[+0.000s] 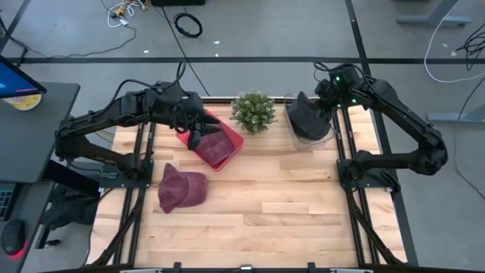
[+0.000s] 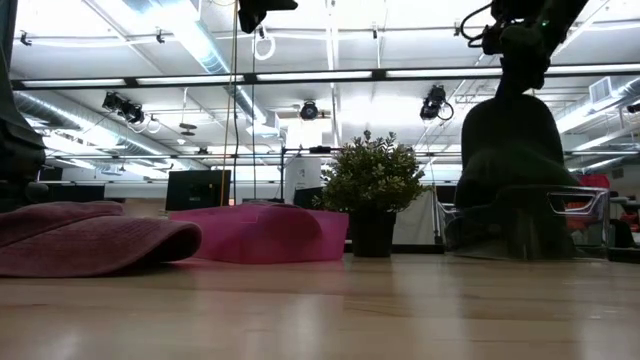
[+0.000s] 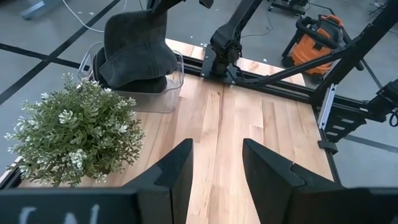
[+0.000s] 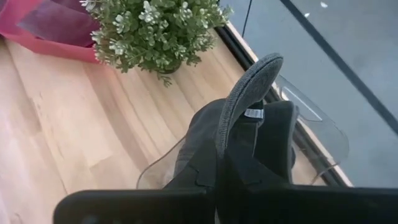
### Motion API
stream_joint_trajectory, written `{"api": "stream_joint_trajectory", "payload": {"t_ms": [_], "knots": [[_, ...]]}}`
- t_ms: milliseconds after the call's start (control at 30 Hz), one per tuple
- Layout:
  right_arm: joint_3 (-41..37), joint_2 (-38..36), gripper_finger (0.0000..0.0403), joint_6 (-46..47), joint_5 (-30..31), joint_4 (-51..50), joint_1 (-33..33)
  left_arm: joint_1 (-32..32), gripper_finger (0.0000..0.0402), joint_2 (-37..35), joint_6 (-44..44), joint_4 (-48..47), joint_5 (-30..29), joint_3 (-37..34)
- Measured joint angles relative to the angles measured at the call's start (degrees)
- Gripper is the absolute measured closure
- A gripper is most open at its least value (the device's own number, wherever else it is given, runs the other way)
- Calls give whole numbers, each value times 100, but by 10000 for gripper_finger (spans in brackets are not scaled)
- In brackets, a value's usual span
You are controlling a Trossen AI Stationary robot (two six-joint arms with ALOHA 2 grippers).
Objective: Pick & Place hat
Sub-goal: Put the black cap into the transparent bin
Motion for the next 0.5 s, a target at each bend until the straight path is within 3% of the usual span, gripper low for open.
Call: {"api": "stream_joint_trajectory", "payload": {"t_ms": [500], "knots": [[0, 635, 399, -211, -528, -67, -310, 1, 260, 0, 7, -38, 0, 0]]}}
